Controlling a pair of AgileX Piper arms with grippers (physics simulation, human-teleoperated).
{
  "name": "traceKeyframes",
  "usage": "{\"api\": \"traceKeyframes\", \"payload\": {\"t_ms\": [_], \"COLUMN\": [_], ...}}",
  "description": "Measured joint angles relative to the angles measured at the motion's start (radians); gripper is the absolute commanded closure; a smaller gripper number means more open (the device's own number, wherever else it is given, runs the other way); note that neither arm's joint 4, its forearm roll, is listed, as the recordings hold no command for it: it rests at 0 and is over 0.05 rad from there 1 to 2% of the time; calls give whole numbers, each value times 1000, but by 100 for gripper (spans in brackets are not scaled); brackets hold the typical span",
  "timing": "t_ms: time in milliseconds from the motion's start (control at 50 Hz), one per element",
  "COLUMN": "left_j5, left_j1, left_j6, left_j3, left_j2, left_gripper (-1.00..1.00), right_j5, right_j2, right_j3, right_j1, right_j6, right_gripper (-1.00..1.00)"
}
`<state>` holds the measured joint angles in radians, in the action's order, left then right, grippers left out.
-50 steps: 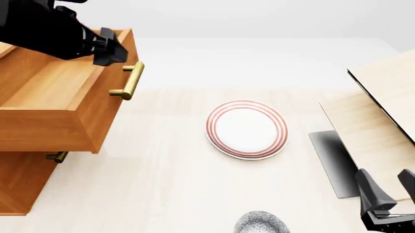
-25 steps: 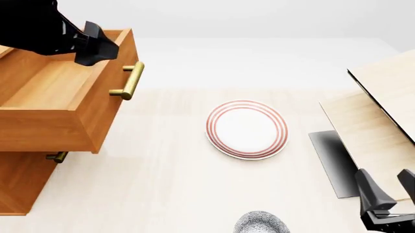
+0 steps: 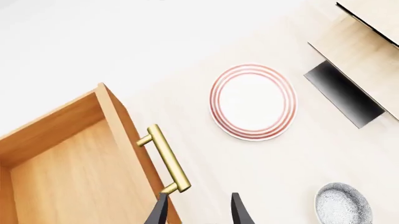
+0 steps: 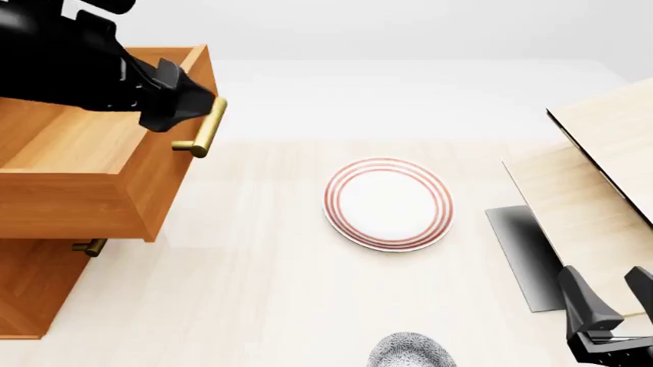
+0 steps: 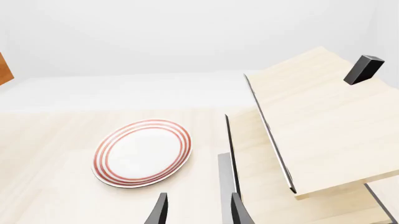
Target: Open the top drawer of the cabinet and put the bowl in it.
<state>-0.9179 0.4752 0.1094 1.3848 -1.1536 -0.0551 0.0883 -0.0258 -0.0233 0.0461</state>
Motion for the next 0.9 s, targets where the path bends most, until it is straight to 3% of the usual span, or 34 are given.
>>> {"api": "traceKeyframes", "payload": {"t_ms": [660,900], "left_j5": [148,210], "left_j1": [200,261], "left_j6": [-17,-70], "left_j3": [-191,-241], "left_j2": [8,-17], "left_gripper": [-100,-100], "right_j5": [-4,-7], "right_j2": [2,1], "right_j3": [-2,-3], "right_j1": [-1,-1], "right_j6": [2,2], "right_gripper": [-100,-100]}}
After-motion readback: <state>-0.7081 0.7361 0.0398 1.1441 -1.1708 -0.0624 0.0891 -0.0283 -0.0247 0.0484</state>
